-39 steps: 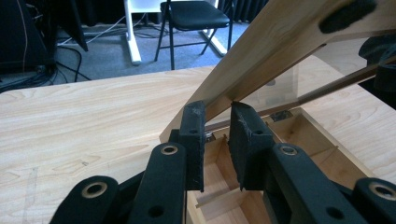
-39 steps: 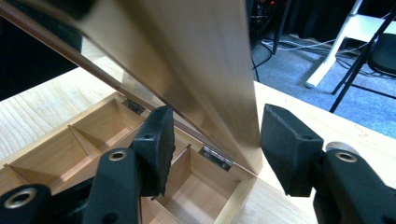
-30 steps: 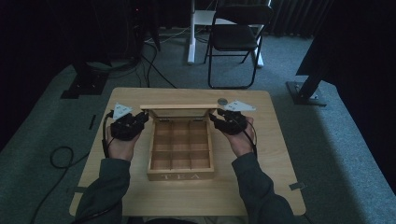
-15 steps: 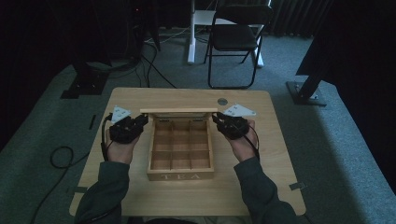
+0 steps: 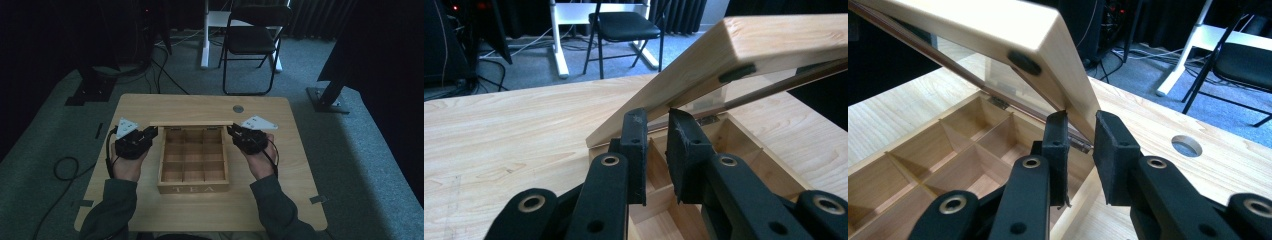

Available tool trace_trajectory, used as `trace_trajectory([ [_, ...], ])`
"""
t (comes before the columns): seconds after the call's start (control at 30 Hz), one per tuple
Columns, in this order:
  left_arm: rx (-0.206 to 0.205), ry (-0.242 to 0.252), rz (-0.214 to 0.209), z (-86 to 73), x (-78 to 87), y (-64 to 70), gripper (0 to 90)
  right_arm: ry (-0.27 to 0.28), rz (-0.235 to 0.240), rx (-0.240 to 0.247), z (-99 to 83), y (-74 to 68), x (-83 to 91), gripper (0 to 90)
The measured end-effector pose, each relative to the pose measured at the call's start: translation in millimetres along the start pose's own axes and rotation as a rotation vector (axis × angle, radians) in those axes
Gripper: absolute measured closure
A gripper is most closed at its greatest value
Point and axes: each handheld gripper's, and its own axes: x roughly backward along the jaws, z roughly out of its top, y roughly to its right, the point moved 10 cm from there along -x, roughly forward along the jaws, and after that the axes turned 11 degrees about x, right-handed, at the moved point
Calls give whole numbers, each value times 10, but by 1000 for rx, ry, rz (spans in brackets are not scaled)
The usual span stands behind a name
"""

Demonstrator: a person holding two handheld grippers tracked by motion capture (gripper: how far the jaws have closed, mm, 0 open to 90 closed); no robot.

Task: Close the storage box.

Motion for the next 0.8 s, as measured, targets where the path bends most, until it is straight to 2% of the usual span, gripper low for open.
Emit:
trace_trajectory([
  [0.33,2,8,-12,-36,84,36,785,12,-4,13,20,-74,113,758],
  [0.47,1,18,-16,-43,129,61,781,12,-19,36,29,-112,155,755],
  [0.8,1,38,-30,-51,228,121,758,15,-12,33,31,-150,202,729],
])
